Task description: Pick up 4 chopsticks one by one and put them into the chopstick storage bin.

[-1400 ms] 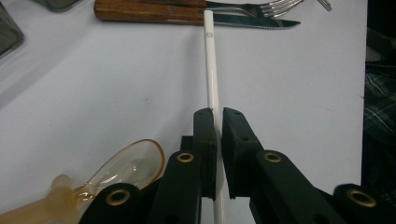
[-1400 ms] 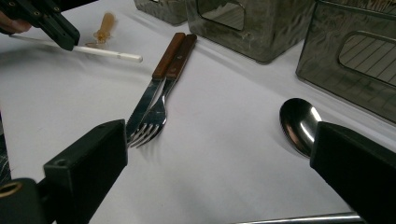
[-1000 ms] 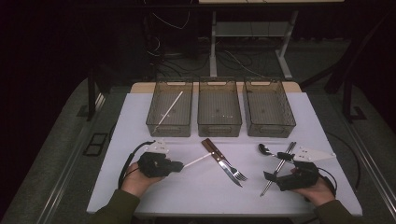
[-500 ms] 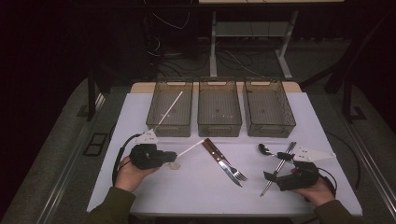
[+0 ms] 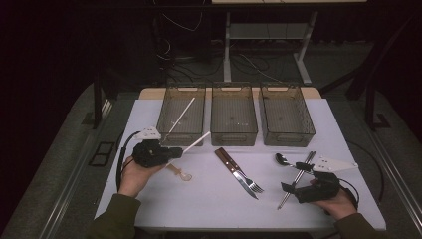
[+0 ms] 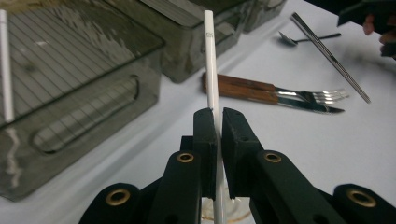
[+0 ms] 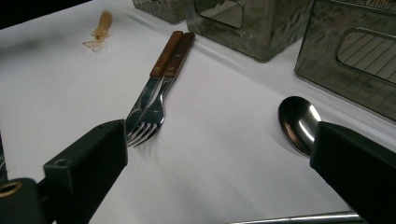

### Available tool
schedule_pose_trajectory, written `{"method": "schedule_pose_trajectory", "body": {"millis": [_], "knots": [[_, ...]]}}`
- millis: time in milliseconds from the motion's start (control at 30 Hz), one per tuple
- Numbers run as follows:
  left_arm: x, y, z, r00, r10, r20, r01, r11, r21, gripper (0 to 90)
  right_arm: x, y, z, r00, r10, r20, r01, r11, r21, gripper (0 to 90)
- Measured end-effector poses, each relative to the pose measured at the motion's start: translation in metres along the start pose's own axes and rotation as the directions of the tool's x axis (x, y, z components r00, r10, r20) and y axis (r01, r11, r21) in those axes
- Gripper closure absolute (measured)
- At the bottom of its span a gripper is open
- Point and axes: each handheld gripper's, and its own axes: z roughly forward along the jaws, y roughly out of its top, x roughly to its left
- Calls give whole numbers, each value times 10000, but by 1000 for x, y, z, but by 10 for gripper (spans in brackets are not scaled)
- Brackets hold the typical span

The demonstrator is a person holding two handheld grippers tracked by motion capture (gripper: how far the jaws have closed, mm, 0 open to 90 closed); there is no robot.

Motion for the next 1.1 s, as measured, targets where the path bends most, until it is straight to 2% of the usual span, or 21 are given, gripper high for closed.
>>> {"method": "schedule_pose_trajectory", "body": {"millis": [200, 533, 700, 900, 967, 1100], "knots": [[10, 14, 4, 9992, -144, -385, 136, 9997, -211, 841, 0, 0, 0, 10000, 55, 24, -55, 10000, -8, 41], [33, 52, 10, 9928, -469, -1099, 402, 9972, -625, 841, -1, -1, -2, 9999, 146, 22, -145, 9999, -75, 40], [46, 70, 12, 9857, -605, -1573, 508, 9966, -652, 841, -1, -1, -1, 10000, 88, 20, -88, 9999, -68, 40], [63, 84, 25, 9751, -862, -2044, 766, 9956, -544, 840, -1, 0, -1, 9999, 119, 15, -118, 9999, -92, 40], [69, 87, 30, 9745, -1045, -1987, 917, 9932, -724, 840, -1, 0, -2, 9999, 171, -5, -171, 9998, -101, 41], [81, 96, 39, 9665, -1241, -2248, 1059, 9902, -914, 840, -1, 0, -2, 9998, 198, -17, -198, 9997, -106, 40]]}}
